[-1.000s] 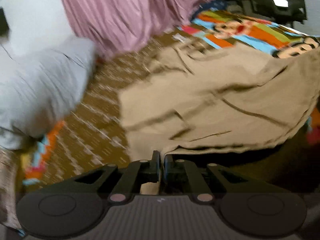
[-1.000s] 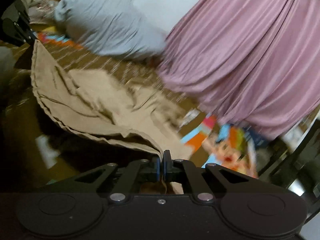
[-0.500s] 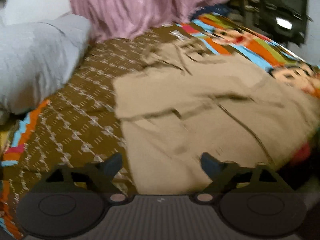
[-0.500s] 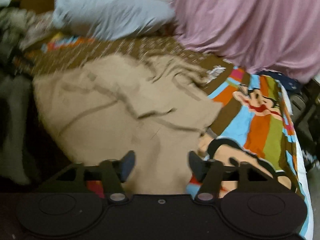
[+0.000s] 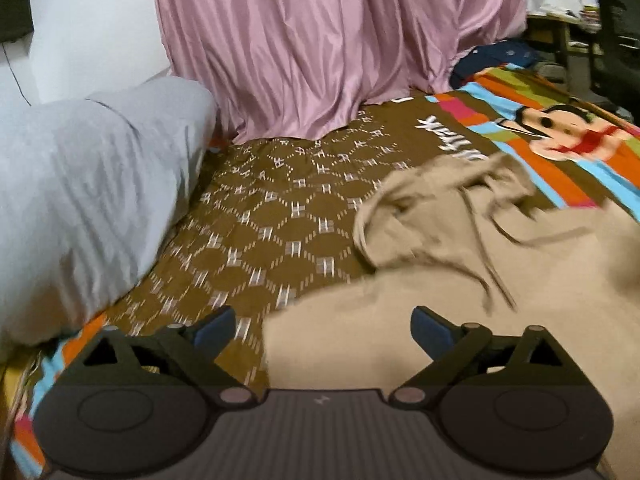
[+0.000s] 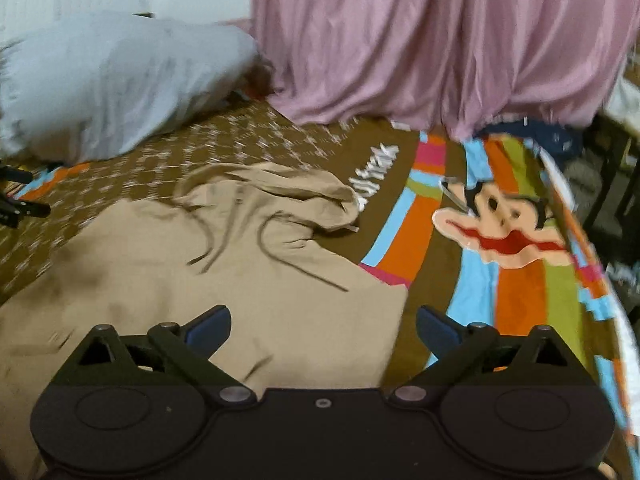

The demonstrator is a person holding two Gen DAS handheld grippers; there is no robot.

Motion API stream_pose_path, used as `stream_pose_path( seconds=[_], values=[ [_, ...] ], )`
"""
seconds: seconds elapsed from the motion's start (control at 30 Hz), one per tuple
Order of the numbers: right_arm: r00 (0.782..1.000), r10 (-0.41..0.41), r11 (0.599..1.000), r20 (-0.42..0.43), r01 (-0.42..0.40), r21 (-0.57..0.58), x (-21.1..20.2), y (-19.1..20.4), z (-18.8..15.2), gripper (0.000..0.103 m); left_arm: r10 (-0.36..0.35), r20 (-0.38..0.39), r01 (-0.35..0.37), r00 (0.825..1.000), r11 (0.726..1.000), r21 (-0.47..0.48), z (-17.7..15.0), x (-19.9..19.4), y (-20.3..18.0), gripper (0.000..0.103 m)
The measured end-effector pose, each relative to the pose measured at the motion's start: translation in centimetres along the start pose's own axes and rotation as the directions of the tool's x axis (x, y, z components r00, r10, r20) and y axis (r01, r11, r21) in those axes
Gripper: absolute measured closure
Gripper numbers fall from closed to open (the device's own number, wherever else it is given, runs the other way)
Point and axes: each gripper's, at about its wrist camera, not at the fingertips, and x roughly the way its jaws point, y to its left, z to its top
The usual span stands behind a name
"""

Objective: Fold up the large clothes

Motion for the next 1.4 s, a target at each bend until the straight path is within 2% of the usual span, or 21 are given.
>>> stream_pose_path(
  seconds=[0.23,0.3,0.4,0.43,0.47,0.53,0.6,0.63,0.7,0.77,0.83,0.93,1.0,1.03,1.07,1.2,1.23,1.3,1.33,1.37,1.4],
  values=[
    [0.996,-0.084,0.996,-0.013,0.084,-0.002,15.7,-2.0,4.9,0.029,-0.002,0.01,0.002,1.0,0.997,0.073,4.7,12.8,-2.3,0.023],
    [0.997,-0.079,0.996,-0.018,0.08,0.05,19.6,-2.9,6.1,0.033,-0.006,0.012,0.005,1.0,0.996,0.089,5.6,15.4,-2.8,0.028],
    [0.999,-0.048,0.991,-0.017,0.05,0.128,24.5,-4.0,7.9,0.034,-0.019,0.008,0.018,1.0,0.999,0.044,6.3,17.8,-2.8,0.042],
    [0.998,-0.047,0.989,-0.03,0.051,0.141,25.7,-4.1,8.4,0.035,-0.026,-0.003,0.026,1.0,0.999,0.027,6.5,18.6,-2.5,0.053],
    [0.998,-0.051,0.988,-0.035,0.056,0.146,27.1,-4.1,8.9,0.035,-0.032,-0.018,0.032,0.999,0.999,0.016,6.6,19.2,-2.3,0.073],
    [0.997,-0.054,0.986,-0.049,0.061,0.152,29.3,-4.1,9.4,0.036,-0.028,-0.037,0.028,0.999,1.0,-0.004,6.6,20.1,-1.9,0.103],
    [0.997,-0.059,0.984,-0.052,0.067,0.166,30.3,-3.8,9.7,0.065,0.055,0.012,-0.054,0.998,0.998,-0.044,6.0,19.5,-1.3,0.103],
    [0.996,-0.081,0.982,-0.038,0.086,0.171,30.3,-3.6,9.8,0.101,0.096,0.059,-0.092,0.994,0.993,-0.07,5.7,18.6,-0.8,0.103],
    [0.993,-0.108,0.982,0.05,0.098,0.164,28.7,-3.0,10.0,0.101,0.146,0.141,-0.121,0.979,0.978,-0.17,5.1,16.8,0.9,0.103],
    [0.981,-0.114,0.982,0.156,0.087,0.17,26.1,-2.8,10.3,0.101,0.154,0.172,-0.105,0.973,0.958,-0.266,4.1,15.5,3.1,0.103],
    [0.975,-0.075,0.978,0.212,0.03,0.205,23.9,-3.1,10.5,0.101,0.083,0.162,-0.038,0.983,0.964,-0.263,3.6,15.3,4.1,0.103],
    [0.978,-0.041,0.986,0.206,0.005,0.169,22.6,-2.6,10.5,0.101,-0.027,0.12,0.054,0.992,0.973,-0.223,3.5,15.6,3.7,0.103],
    [0.98,-0.04,0.986,0.196,0.007,0.167,22.3,-2.4,10.3,0.101,-0.106,0.124,0.13,0.987,0.968,-0.214,3.6,15.6,3.2,0.082],
    [0.98,-0.04,0.985,0.196,0.005,0.174,22.2,-2.3,10.2,0.101,-0.13,0.126,0.154,0.983,0.967,-0.203,3.7,15.7,2.8,0.045],
    [0.98,-0.039,0.984,0.197,0.003,0.18,22.1,-2.4,10.2,0.101,-0.144,0.124,0.166,0.982,0.968,-0.186,3.9,16.0,2.3,0.021],
    [0.98,-0.027,0.987,0.199,-0.006,0.163,21.8,-2.1,10.1,0.101,-0.193,0.054,0.198,0.98,0.974,-0.109,5.0,18.3,0.3,0.021],
    [0.979,-0.024,0.988,0.201,-0.008,0.157,21.7,-2.2,10.1,0.101,-0.191,0.026,0.193,0.981,0.976,-0.101,5.1,19.1,-0.1,0.025],
    [0.979,-0.018,0.989,0.204,-0.012,0.148,21.4,-2.2,10.1,0.101,-0.185,-0.043,0.18,0.982,0.978,-0.103,5.4,20.7,-0.6,0.044],
    [0.978,-0.015,0.99,0.209,-0.015,0.142,21.3,-2.2,10.1,0.101,-0.168,-0.091,0.158,0.982,0.982,-0.105,5.5,21.5,-0.9,0.089],
    [0.977,-0.011,0.991,0.213,-0.018,0.135,21.2,-2.2,10.1,0.101,-0.138,-0.131,0.125,0.982,0.987,-0.106,5.5,22.0,-1.1,0.101],
    [0.976,-0.007,0.992,0.217,-0.021,0.126,21.1,-2.1,10.1,0.101,-0.098,-0.123,0.084,0.988,0.99,-0.114,5.5,21.9,-1.2,0.101]
  ],
)
